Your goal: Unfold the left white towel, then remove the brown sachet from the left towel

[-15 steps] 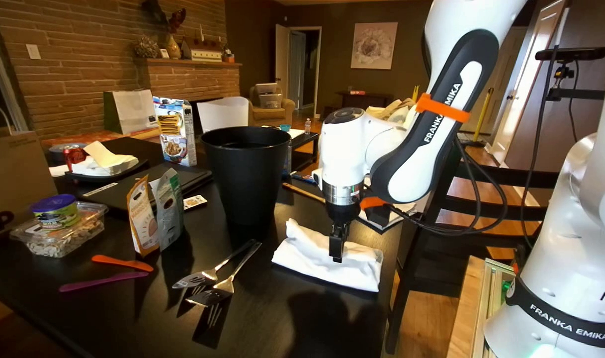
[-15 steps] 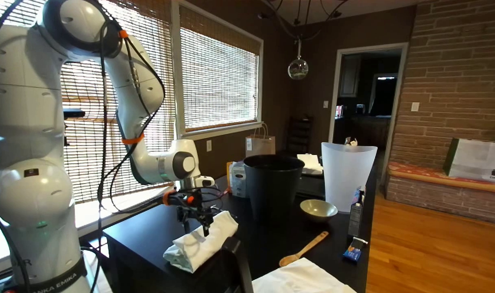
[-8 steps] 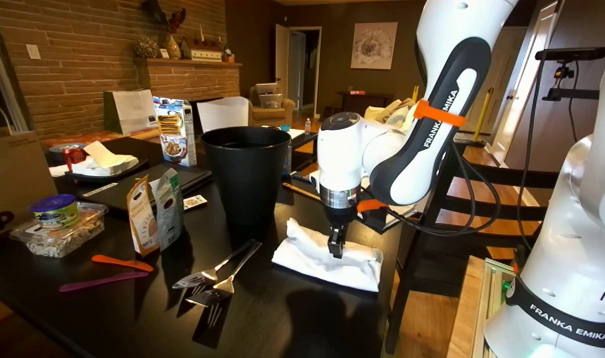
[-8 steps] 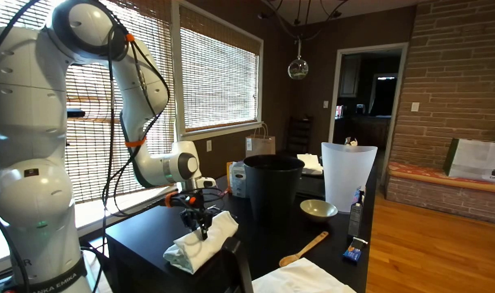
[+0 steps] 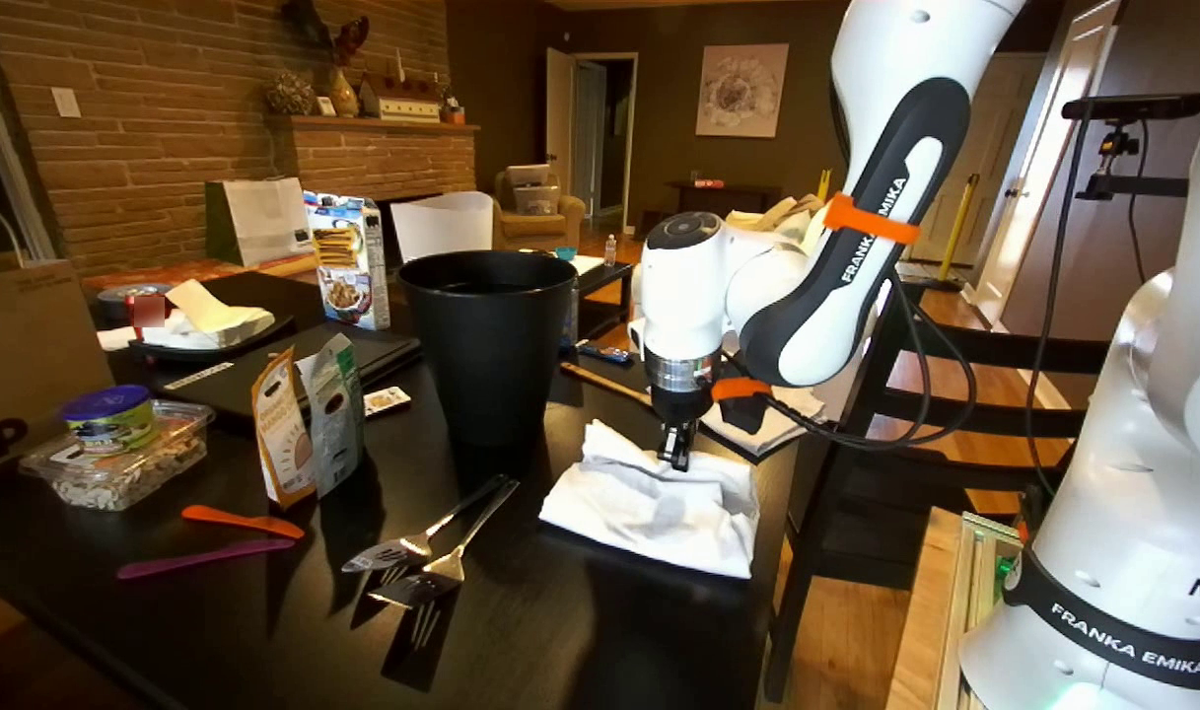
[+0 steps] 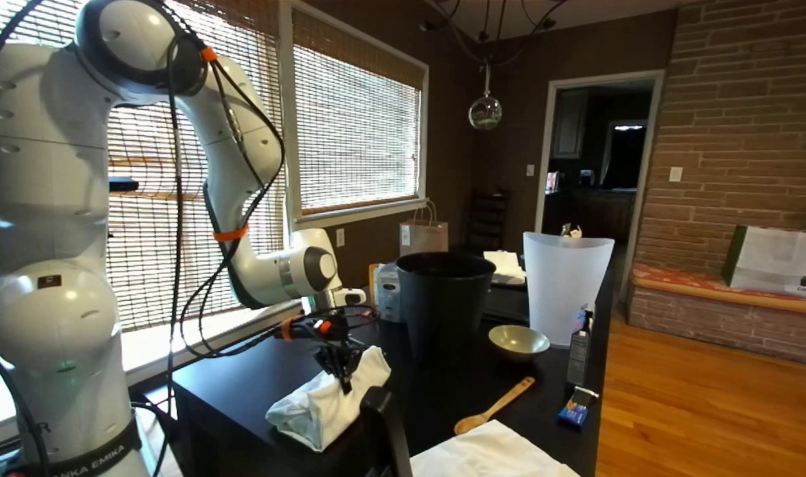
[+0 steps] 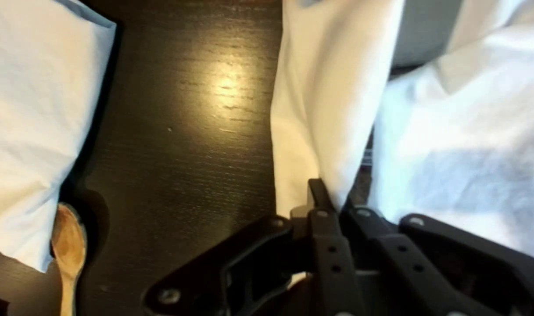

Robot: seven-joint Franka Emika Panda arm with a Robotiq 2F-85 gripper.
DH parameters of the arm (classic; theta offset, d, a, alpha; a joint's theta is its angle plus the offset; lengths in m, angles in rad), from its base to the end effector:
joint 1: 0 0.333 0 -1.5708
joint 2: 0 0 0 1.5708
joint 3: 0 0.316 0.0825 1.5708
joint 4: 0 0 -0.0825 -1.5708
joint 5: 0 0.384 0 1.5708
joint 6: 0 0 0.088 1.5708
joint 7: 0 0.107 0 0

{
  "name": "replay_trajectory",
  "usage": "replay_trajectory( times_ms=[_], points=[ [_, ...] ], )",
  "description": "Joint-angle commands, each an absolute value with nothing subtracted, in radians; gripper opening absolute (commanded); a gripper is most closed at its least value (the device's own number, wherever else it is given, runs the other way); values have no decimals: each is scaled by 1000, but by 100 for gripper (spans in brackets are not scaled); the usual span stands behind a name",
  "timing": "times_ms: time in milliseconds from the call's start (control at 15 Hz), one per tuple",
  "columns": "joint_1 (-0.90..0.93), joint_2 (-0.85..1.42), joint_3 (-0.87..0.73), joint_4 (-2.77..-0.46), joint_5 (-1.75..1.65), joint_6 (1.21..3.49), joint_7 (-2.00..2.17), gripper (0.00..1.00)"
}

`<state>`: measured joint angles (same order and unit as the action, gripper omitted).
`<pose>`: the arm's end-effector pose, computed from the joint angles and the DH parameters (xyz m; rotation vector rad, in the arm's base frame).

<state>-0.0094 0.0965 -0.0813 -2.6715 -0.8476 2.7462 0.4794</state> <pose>0.4036 -0.0075 0.1982 2.8081 0.3142 0.0557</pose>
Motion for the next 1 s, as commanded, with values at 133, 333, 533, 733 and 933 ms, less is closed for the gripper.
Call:
replay_trajectory(
  times_ms=[133, 333, 533, 733, 933],
  points=[
    [-33, 97, -166, -2647, -988, 2701, 591, 29],
    [-29, 86, -206, -2628, -1080, 2664, 678, 43],
    [-24, 75, -228, -2612, -1152, 2637, 760, 63],
    [-34, 92, -223, -2622, -1037, 2672, 717, 83],
    [-44, 120, -213, -2633, -866, 2701, 623, 100]
  ],
)
